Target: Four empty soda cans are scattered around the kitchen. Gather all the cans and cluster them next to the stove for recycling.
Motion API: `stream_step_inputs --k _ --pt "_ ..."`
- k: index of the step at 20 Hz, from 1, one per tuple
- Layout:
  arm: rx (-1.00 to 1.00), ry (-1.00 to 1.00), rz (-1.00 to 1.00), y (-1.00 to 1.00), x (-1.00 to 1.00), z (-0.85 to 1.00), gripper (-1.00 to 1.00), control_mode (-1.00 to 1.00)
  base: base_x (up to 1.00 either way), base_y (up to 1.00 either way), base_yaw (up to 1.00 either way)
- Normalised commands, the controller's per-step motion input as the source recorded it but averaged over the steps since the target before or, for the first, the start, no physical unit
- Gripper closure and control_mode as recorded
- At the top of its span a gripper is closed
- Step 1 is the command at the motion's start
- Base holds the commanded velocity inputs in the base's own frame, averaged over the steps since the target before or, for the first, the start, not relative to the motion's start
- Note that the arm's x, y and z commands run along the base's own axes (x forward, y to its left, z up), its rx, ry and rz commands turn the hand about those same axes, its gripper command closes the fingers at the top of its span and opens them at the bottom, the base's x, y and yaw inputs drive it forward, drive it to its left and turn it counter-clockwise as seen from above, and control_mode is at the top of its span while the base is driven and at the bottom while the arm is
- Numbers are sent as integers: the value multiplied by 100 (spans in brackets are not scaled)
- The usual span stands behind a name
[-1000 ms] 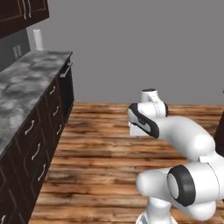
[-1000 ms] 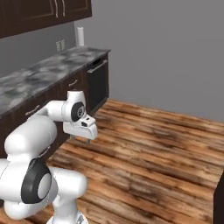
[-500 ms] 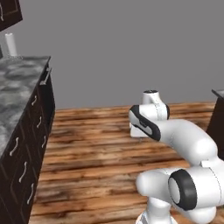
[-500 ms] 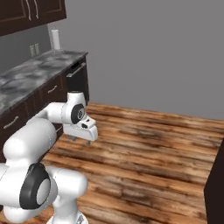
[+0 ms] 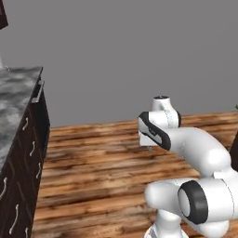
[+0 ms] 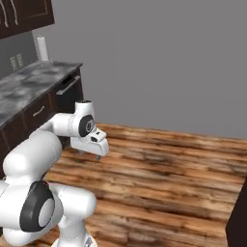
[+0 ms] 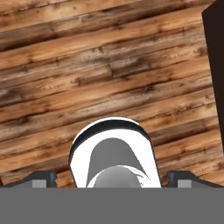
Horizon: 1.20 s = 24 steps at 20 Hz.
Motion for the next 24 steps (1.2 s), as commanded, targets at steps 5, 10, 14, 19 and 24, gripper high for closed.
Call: stream_step_inputs --k 5,10,14,19,24 --pt "0 0 0 0 0 0 -100 100 96 -1 4" --pt "0 0 0 0 0 0 -100 100 97 -3 16" --pt "0 0 0 0 0 0 -100 100 98 -18 0" --pt "0 0 0 0 0 0 -100 100 95 -20 0" --pt "0 0 0 0 0 0 -100 100 93 -26 -1"
